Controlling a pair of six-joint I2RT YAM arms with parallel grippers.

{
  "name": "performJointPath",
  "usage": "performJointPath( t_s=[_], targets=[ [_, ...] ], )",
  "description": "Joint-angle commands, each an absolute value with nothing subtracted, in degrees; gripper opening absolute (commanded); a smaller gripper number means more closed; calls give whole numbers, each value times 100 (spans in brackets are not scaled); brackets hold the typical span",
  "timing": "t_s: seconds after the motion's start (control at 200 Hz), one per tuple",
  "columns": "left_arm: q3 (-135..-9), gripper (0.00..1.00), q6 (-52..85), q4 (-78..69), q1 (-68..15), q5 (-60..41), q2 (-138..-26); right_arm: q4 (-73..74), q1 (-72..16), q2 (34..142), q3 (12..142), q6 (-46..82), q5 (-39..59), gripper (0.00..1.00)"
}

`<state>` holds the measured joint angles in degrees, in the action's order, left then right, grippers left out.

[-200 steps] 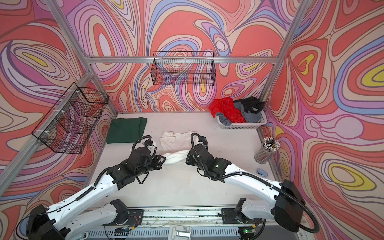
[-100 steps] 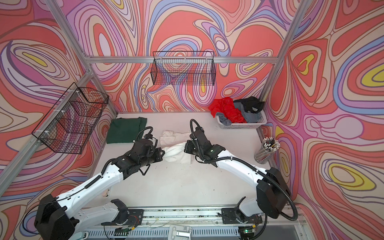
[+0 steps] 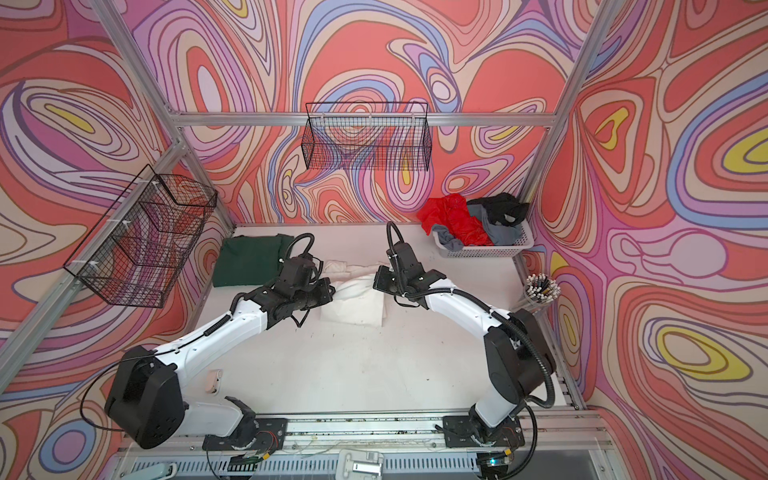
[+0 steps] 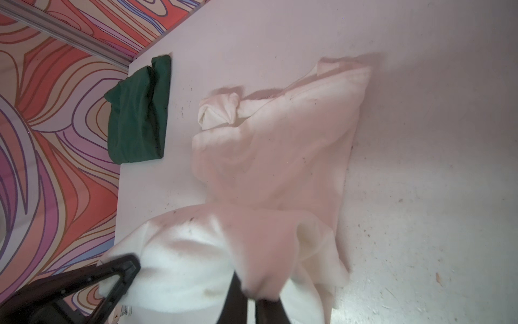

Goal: Fold and stack the t-shirts
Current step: 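Lay the folded edge down on the far side with both grippers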

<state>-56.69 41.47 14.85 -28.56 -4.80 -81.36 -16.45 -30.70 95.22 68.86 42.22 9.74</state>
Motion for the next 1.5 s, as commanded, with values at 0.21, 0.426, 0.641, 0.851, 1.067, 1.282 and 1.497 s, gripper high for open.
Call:
performJointPath(
  t_s=[0.21,0.426,0.641,0.851,1.067,1.282,1.497],
  targets=[
    [-6223,0,4033,1250,-2505,-746,-8812,-1815,-2753,10326,7618,3926,1226,0],
    [-6671,0,3975,1299,-2299,-903,-9347,-1959,-2638,10724,8000,3850,1281,0],
    [-7245,0,3594,1365,-2139,-1048,-9914,-2239,-2510,11134,8422,3630,1381,0],
    [-7778,0,3504,1335,-2050,-1086,-10475,-2216,-2356,11391,8636,3673,1538,0],
    [-7988,63,3388,713,-2005,-1051,-10831,-2202,-2149,11597,8811,3709,1547,33],
    [-7969,100,2873,595,-1998,-690,-10630,-2320,-2026,11550,8894,3557,1361,63],
    [-7425,100,2682,627,-2000,-378,-10223,-2352,-2024,11288,8560,3374,1299,63]
  ],
)
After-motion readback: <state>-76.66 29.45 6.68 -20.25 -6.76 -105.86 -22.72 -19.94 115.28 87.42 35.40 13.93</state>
